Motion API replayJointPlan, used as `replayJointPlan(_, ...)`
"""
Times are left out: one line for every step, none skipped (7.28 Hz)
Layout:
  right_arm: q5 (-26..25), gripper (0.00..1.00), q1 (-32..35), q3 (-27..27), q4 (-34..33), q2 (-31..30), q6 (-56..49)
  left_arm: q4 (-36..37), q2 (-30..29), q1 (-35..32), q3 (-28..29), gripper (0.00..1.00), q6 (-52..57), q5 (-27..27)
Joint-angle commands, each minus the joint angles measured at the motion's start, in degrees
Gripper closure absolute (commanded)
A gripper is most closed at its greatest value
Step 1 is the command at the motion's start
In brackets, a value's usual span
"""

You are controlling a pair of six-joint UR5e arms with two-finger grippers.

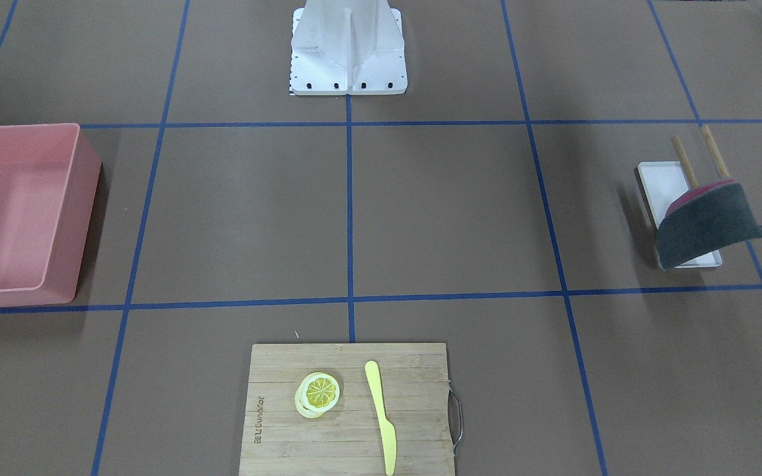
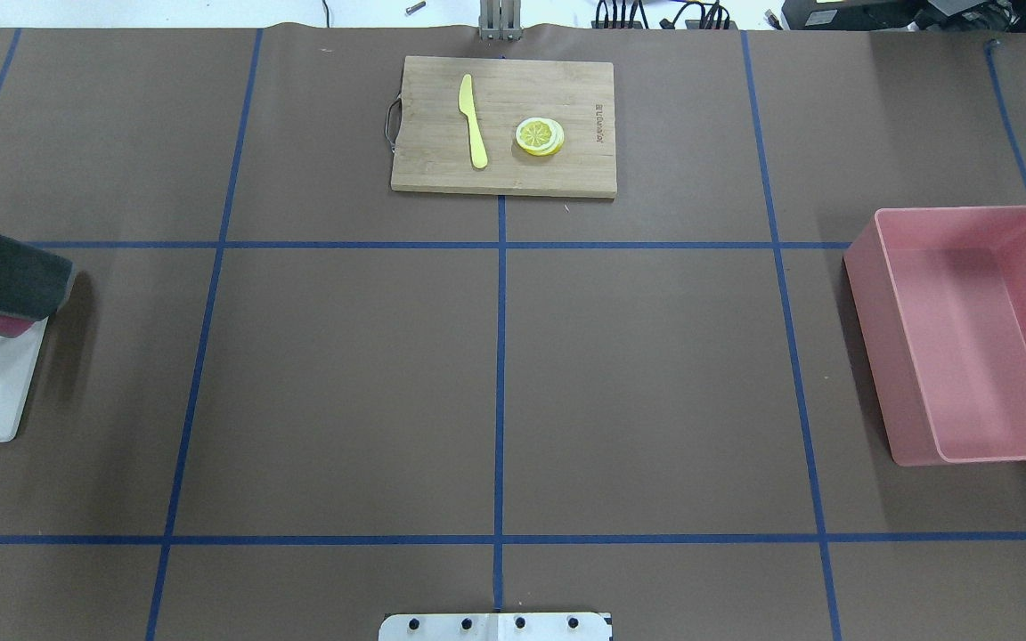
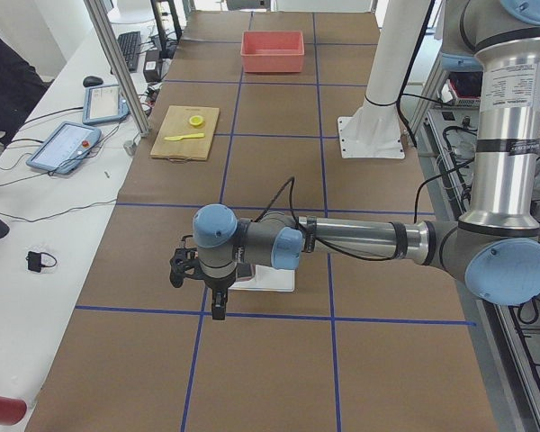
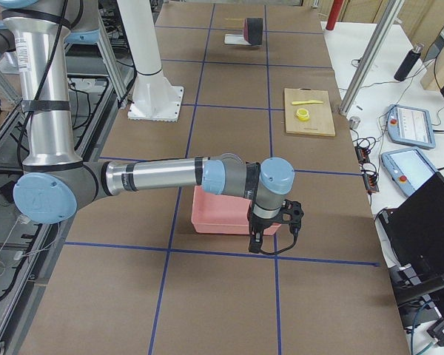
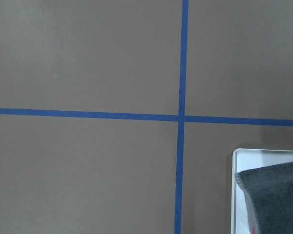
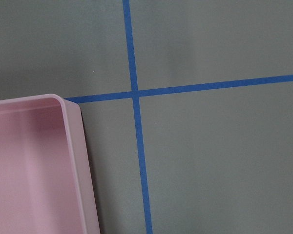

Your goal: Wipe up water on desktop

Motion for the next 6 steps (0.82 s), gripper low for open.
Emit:
replayJointPlan(0.09, 0.00, 0.00, 0.18, -0.08, 0.13, -0.03, -0.22, 0.13, -0.03, -0.29, 0.02, 0.00, -0.14)
replayJointPlan(0.09, 0.00, 0.00, 0.18, -0.08, -0.04, 0.06, -0.22, 0.13, -0.03, -0.12, 0.02, 0.00, -0.05)
replayJointPlan(0.18, 0.00, 0.00, 0.18, 0.01, -0.04, 0.06, -0.22, 0.13, -0.03, 0.06, 0.02, 0.00, -0.05)
replayJointPlan(0.18, 0.00, 0.00, 0.35, 0.01, -0.13, -0.03, -0.14, 0.04, 0.06, 0.06, 0.02, 0.00, -0.05)
replayJointPlan(0.18, 0.00, 0.00, 0.36, 0.01, -0.04, -0.03, -0.14, 0.13, -0.03, 0.06, 0.02, 0.09, -0.05)
replayJointPlan(0.18, 0.00, 0.00, 0.36, 0.01, -0.04, -0.03, -0.22, 0.04, 0.06, 0.23, 0.02, 0.09, -0.05)
